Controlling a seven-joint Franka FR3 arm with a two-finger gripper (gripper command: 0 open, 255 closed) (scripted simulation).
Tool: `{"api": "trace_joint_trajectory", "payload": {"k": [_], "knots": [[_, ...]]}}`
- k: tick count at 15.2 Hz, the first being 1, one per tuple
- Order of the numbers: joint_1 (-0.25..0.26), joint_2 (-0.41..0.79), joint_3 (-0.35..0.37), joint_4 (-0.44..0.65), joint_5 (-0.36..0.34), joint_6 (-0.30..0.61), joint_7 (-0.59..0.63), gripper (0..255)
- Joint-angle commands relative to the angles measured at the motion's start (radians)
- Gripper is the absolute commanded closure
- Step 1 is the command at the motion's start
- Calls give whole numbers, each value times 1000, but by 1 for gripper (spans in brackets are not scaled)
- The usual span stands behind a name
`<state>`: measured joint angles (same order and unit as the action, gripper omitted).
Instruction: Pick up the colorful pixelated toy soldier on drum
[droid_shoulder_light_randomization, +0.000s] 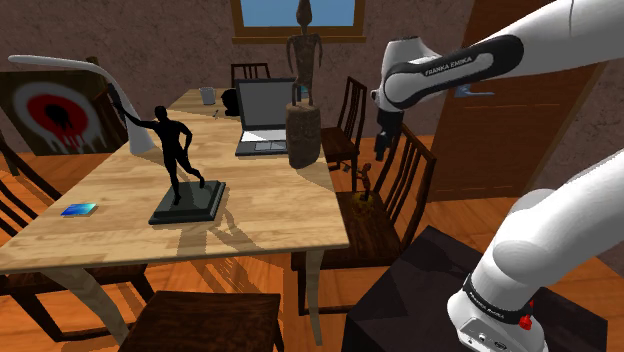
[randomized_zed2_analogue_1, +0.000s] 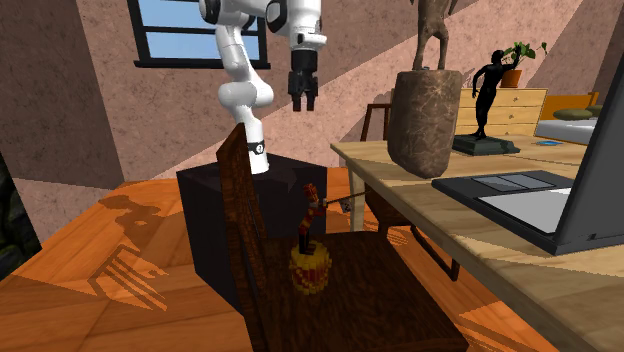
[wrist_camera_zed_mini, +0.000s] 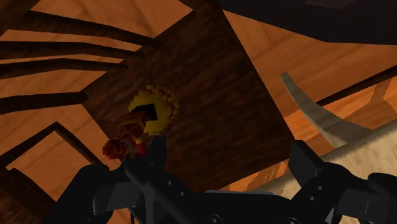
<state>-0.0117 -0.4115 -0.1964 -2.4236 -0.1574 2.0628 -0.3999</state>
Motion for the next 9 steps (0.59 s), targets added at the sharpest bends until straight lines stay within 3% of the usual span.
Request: {"api": "trace_joint_trajectory", "payload": {"k": [1, 9], "knots": [[3, 88, -36, 32, 14, 68, -57, 0], [11, 403, -126, 195, 165, 237, -301, 0]]}}
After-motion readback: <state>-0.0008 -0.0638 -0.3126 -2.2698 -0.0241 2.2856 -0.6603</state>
